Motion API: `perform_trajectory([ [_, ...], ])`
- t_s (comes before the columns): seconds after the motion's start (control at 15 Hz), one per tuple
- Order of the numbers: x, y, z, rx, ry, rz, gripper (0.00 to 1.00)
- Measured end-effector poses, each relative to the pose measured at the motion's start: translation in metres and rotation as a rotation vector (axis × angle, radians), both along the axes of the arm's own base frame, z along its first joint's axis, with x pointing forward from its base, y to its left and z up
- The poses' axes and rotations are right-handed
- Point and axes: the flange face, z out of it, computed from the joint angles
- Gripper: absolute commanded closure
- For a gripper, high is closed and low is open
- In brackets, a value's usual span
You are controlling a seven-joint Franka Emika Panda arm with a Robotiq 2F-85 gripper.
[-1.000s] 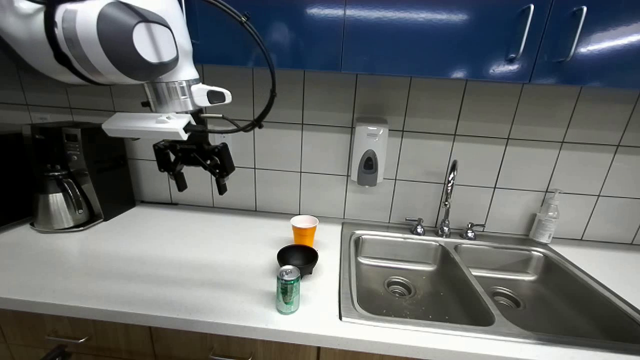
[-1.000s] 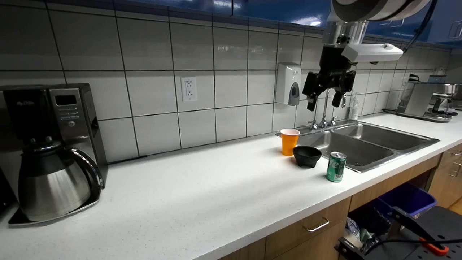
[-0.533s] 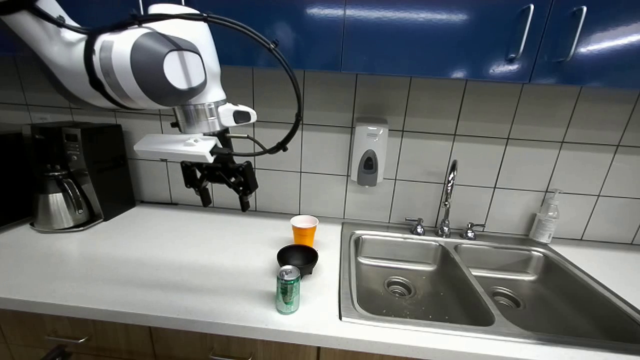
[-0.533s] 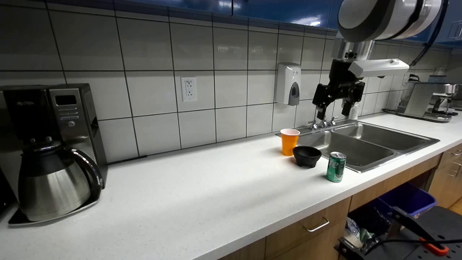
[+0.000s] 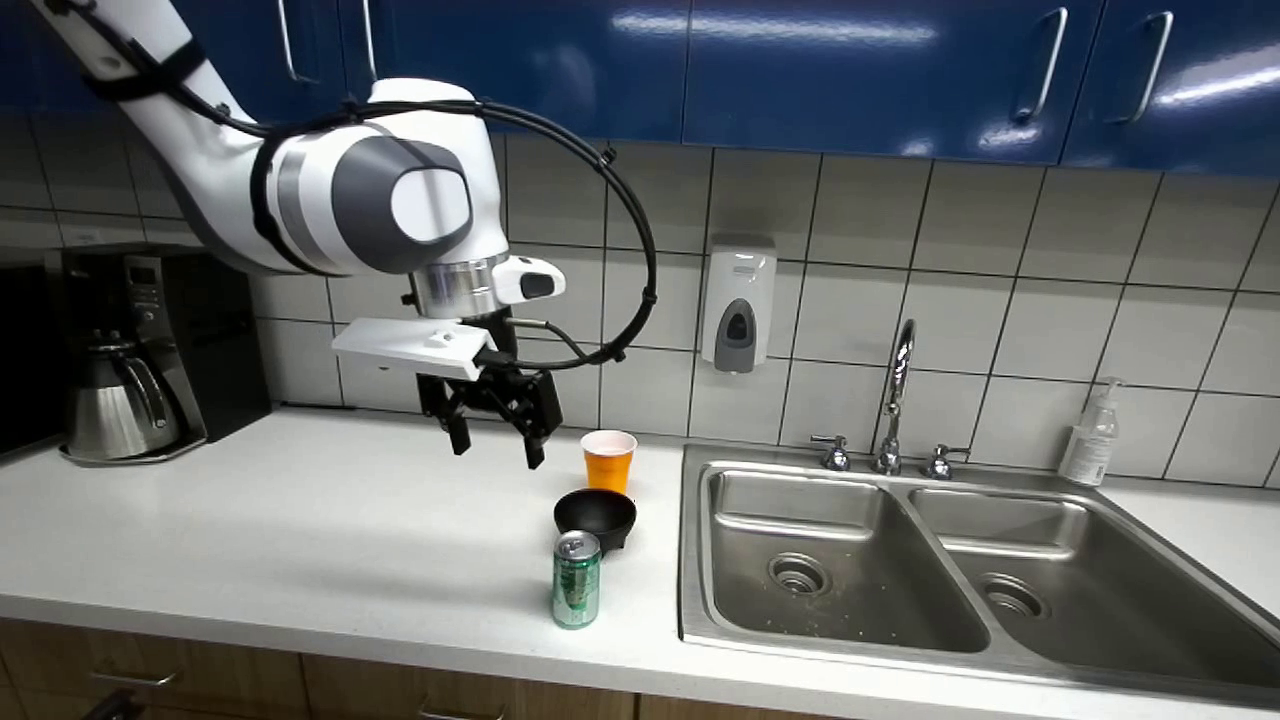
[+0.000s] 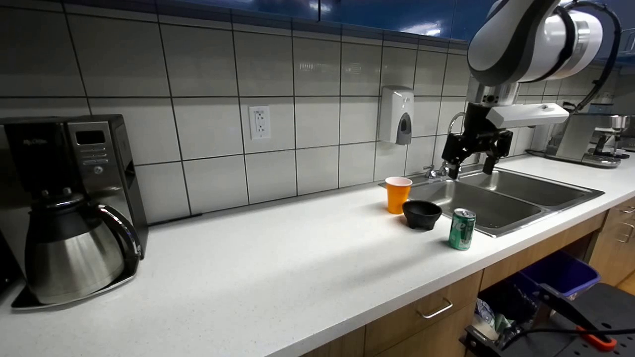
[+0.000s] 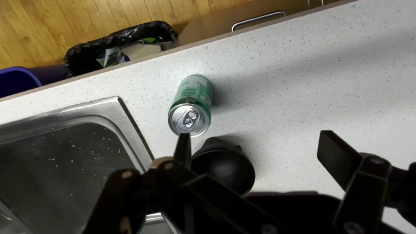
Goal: Pick up the green can and put it in the black bowl
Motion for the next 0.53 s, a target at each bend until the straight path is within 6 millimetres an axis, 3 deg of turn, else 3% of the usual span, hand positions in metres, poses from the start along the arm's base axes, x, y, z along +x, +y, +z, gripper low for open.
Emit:
perform_trajectory([
  [0.53,0.009,-0.032,-0.032,-0.006,0.03,-0.056,0.0],
])
